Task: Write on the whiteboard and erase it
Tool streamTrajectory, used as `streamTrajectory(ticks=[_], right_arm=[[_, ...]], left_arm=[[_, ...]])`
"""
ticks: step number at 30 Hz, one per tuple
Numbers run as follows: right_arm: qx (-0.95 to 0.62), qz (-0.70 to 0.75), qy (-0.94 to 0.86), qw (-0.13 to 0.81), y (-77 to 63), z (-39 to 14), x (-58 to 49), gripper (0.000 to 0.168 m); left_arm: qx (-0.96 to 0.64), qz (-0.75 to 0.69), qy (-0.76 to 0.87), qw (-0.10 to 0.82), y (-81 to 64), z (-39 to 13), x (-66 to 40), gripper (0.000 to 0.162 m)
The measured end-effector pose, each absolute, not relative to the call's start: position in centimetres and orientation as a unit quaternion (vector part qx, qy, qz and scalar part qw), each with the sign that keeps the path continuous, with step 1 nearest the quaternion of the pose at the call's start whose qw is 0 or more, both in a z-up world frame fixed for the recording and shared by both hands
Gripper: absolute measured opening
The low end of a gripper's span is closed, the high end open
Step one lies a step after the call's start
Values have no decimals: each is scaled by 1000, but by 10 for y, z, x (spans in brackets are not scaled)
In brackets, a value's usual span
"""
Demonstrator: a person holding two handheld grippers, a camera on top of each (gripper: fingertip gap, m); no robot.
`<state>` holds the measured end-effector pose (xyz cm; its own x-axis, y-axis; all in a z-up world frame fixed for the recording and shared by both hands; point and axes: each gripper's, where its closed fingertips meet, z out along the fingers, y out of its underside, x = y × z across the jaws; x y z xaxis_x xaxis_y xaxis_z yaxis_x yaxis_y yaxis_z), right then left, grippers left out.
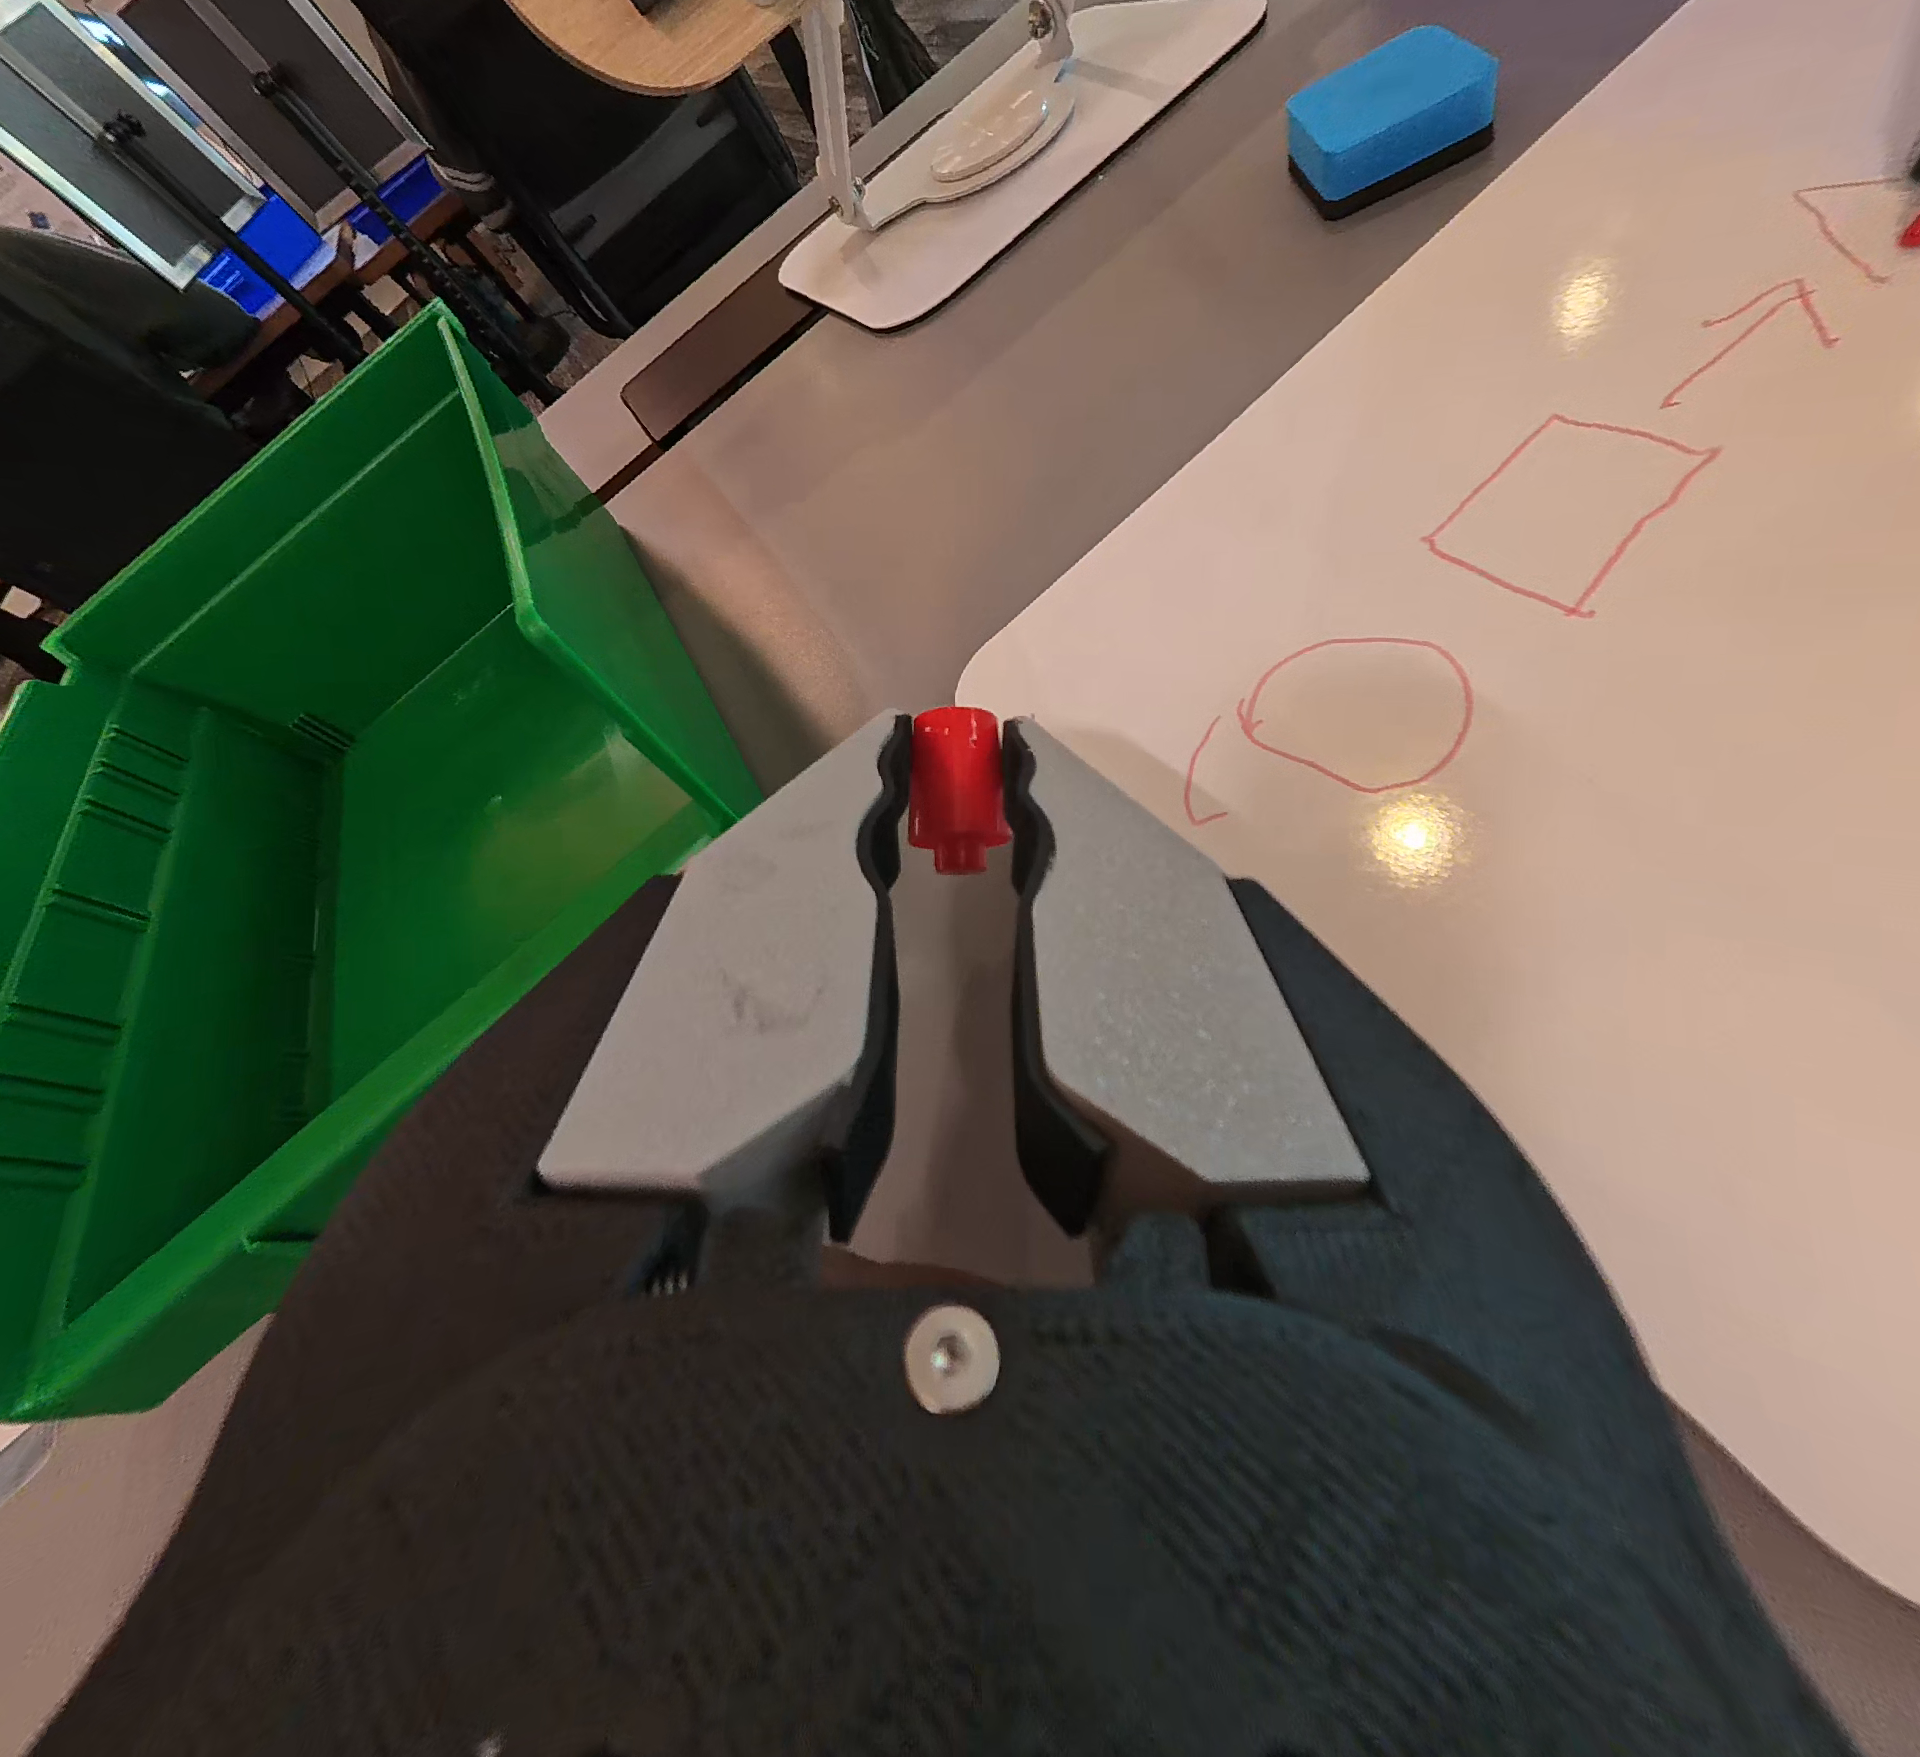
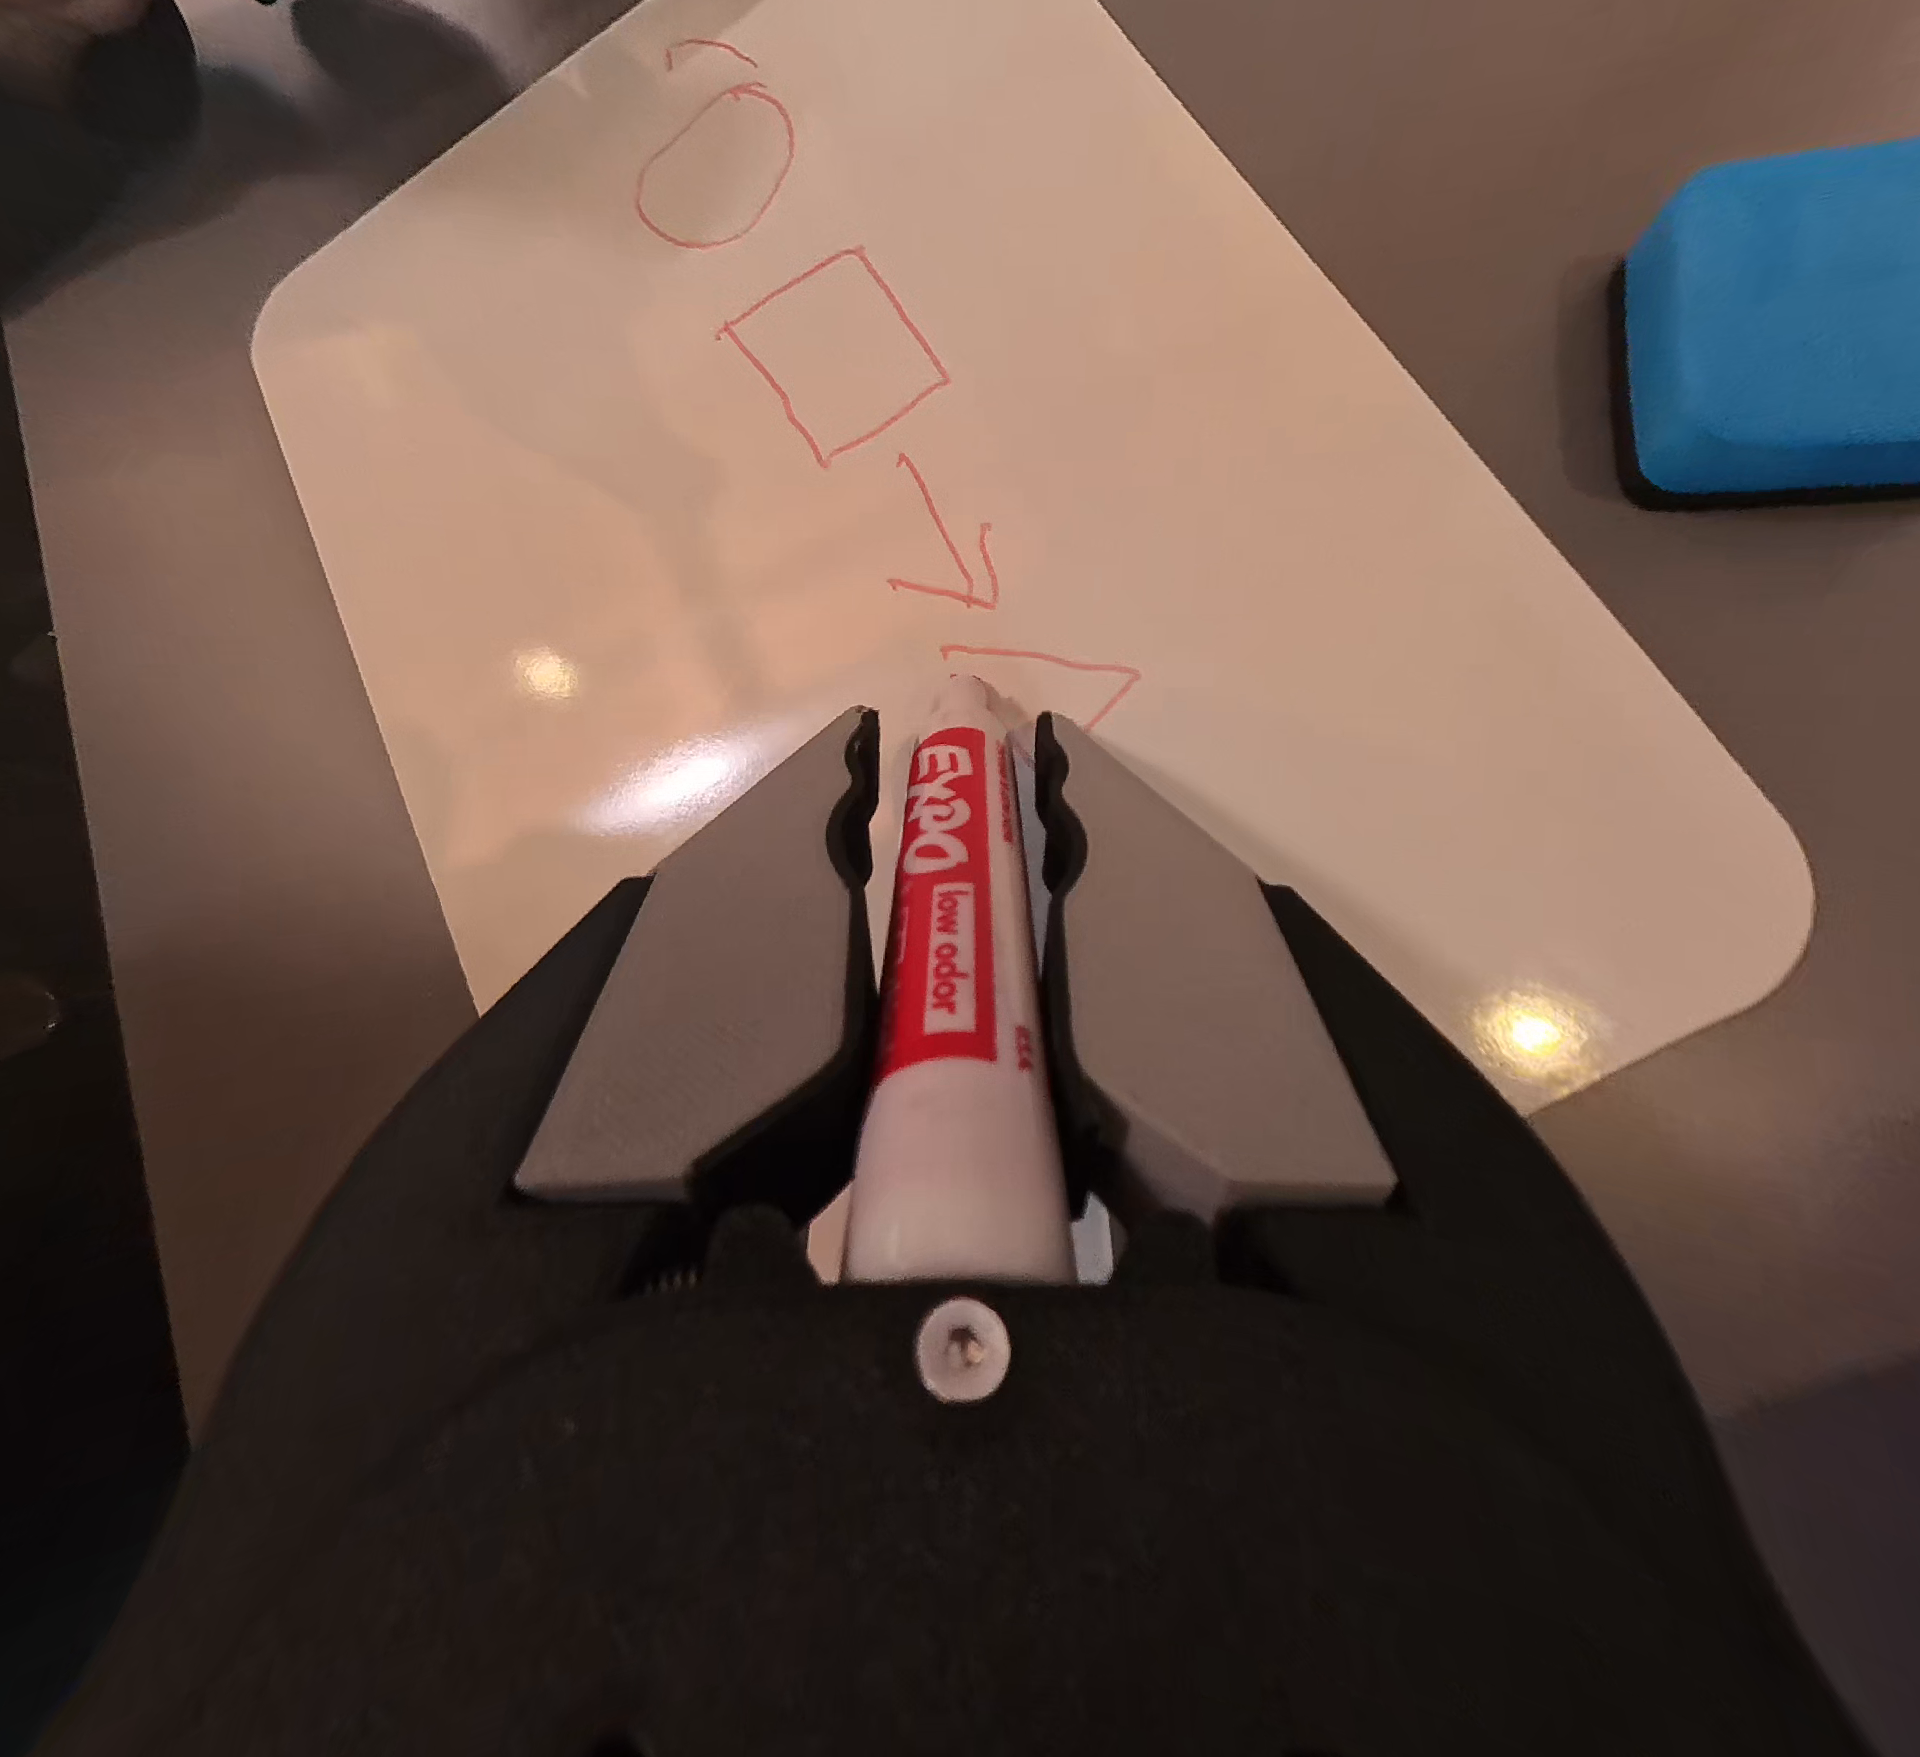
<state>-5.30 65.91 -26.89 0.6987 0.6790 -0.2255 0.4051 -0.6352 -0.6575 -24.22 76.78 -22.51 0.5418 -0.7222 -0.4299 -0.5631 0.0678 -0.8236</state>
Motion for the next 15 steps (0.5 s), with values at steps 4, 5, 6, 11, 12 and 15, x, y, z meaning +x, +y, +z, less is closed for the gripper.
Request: streamTrajectory(ticks=[4,5,6,11,12,15], right_arm=[[-871,235,-319,291,662,-269,-64,28],[-870,236,-320,291,662,-269,-66,29],[-870,236,-322,290,662,-269,-68,29],[-858,261,-306,319,665,-250,-66,28],[-853,271,-298,331,666,-242,-63,28],[-841,291,-281,360,668,-222,-58,29]], left_arm=[[-679,-73,472,557,768,-224,-243,15],[-679,-74,472,558,768,-224,-242,15],[-678,-75,472,558,767,-224,-242,15],[-677,-77,471,560,767,-222,-242,15],[-677,-79,472,560,766,-222,-242,15],[-673,-85,477,559,764,-222,-240,15]])
